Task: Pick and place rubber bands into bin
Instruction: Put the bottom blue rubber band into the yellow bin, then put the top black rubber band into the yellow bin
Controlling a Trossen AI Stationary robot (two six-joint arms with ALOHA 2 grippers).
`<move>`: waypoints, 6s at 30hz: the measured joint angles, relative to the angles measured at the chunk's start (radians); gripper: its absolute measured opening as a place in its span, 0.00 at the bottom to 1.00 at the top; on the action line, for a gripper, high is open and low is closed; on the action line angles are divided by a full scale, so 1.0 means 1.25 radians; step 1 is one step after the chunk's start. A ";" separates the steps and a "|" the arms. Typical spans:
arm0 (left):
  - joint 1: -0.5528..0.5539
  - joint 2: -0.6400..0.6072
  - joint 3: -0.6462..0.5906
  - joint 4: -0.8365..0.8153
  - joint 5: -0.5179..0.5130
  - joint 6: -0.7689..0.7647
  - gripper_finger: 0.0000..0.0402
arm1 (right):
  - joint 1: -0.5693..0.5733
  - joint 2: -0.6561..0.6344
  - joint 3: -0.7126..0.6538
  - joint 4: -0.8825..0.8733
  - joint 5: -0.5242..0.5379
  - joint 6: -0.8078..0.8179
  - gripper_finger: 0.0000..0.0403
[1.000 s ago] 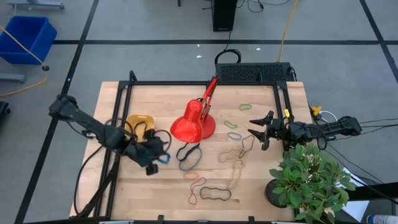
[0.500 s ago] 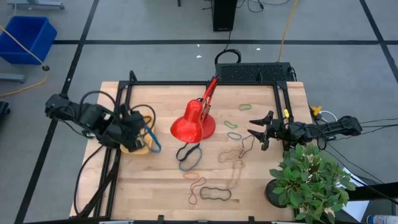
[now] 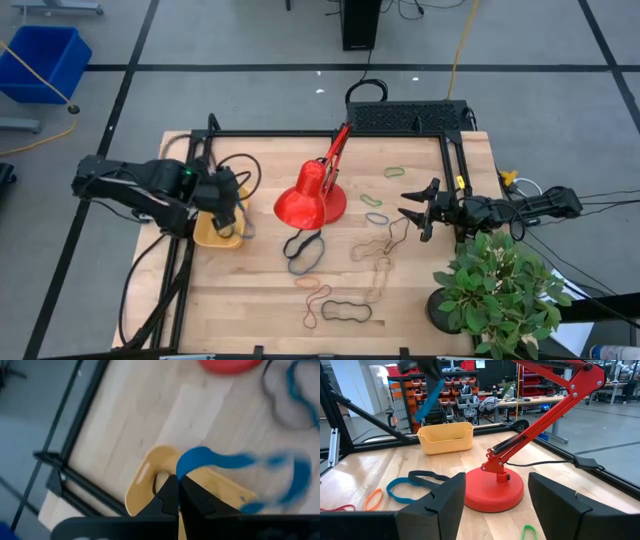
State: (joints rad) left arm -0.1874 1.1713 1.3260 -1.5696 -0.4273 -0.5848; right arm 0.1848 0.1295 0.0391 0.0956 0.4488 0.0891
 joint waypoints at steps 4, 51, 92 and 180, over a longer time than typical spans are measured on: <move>0.030 -0.001 -0.085 -0.002 0.048 0.009 0.02 | 0.000 0.000 0.000 0.000 0.000 0.000 0.52; 0.084 -0.001 -0.418 0.236 0.069 0.008 0.33 | 0.000 0.000 0.000 0.000 0.000 0.000 0.52; 0.027 0.128 -0.373 0.849 0.146 0.023 0.38 | 0.000 0.000 0.000 0.000 0.000 0.002 0.52; 0.022 -0.374 -0.373 0.643 0.026 0.102 0.01 | 0.000 0.021 0.000 0.002 0.000 0.002 0.52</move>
State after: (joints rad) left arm -0.1596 0.7039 0.8593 -0.7664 -0.3945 -0.4578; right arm 0.1848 0.1558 0.0391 0.0978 0.4488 0.0922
